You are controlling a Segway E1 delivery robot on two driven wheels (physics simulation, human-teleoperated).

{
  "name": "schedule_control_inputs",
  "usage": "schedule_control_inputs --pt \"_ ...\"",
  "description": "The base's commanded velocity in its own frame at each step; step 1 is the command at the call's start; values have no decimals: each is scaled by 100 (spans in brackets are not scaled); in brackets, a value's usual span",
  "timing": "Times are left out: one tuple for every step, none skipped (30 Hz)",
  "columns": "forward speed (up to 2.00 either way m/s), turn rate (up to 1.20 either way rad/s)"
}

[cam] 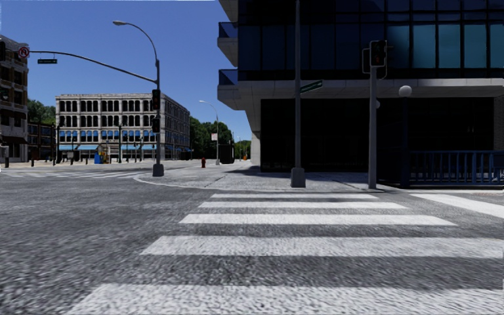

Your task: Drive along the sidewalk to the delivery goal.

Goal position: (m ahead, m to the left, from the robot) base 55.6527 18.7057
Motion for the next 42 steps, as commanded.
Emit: schedule_control_inputs --pt "200 0" --pt "200 0" --pt "200 0" --pt "200 0" --pt "200 0" --pt "200 0" --pt "200 0" --pt "200 0" --pt "200 0" --pt "200 0" --pt "200 0" --pt "200 0" --pt "200 0" --pt "200 0" --pt "200 0" --pt "200 0" --pt "200 0" --pt "200 0" --pt "200 0" --pt "200 0" --pt "200 0" --pt "200 0" --pt "200 0" --pt "200 0" --pt "200 0" --pt "200 0" --pt "200 0" --pt "200 0" --pt "200 0" --pt "200 0" --pt "200 0" --pt "200 0" --pt "200 0" --pt "200 0" --pt "200 0" --pt "200 0" --pt "200 0" --pt "200 0" --pt "200 0" --pt "200 0" --pt "200 0" --pt "200 0"
